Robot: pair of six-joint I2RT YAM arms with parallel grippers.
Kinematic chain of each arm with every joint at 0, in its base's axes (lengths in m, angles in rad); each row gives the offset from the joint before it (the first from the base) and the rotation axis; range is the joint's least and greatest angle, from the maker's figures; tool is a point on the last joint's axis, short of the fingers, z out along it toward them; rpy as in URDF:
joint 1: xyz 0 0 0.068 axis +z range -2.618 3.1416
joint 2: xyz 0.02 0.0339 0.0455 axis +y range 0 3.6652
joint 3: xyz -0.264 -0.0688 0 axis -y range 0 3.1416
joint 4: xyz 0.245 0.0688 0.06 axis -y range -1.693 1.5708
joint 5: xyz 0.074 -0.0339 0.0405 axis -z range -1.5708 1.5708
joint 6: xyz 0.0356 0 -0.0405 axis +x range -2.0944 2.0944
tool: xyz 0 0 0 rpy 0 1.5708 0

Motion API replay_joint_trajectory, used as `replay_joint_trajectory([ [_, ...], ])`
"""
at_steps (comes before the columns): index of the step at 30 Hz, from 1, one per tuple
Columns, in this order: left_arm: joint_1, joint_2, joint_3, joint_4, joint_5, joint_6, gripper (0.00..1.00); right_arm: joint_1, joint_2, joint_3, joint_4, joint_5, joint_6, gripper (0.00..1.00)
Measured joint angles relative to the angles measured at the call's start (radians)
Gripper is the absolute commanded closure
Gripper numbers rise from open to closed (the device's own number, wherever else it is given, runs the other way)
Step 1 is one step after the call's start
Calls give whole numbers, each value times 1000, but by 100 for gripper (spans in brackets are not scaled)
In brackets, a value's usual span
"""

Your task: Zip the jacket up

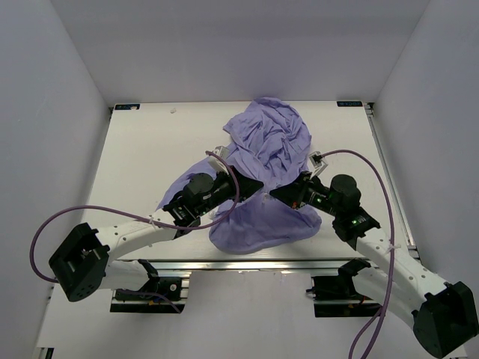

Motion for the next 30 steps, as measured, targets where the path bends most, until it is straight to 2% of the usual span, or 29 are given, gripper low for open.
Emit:
replay_joint_trajectory([
  [30,0,0,-27,21,4,1,100,-19,2,30,-55,13,51,100],
])
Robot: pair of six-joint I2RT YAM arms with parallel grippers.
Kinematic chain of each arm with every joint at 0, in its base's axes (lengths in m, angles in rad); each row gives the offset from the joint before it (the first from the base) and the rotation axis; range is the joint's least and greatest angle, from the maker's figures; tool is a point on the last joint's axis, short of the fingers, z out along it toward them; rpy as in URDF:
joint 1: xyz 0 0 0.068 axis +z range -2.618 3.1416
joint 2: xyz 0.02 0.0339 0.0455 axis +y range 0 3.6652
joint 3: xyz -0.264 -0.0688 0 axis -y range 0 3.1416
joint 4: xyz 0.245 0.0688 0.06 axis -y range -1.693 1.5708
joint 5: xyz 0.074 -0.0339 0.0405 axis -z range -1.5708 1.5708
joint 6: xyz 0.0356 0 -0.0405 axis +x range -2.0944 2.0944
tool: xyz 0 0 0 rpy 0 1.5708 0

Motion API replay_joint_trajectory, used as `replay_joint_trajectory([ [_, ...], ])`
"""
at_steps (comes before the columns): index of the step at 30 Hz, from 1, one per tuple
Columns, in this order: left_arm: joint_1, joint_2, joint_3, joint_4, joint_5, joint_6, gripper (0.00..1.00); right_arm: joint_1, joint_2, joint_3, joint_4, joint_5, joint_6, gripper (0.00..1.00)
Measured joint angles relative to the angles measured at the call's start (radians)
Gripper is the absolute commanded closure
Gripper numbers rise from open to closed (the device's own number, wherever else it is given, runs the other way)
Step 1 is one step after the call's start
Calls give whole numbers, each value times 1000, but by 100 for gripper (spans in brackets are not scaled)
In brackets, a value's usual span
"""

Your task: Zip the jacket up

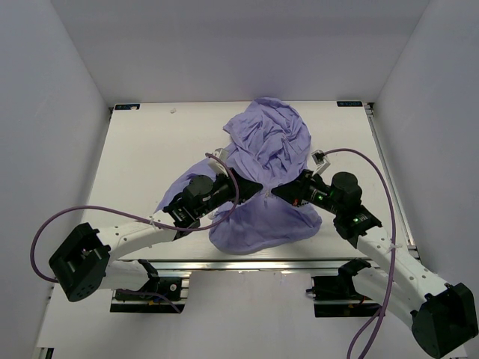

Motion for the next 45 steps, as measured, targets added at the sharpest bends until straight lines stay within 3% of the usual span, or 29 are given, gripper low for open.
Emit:
replay_joint_trajectory([
  [45,0,1,-6,10,0,3,100,-1,29,26,-33,-40,27,100],
])
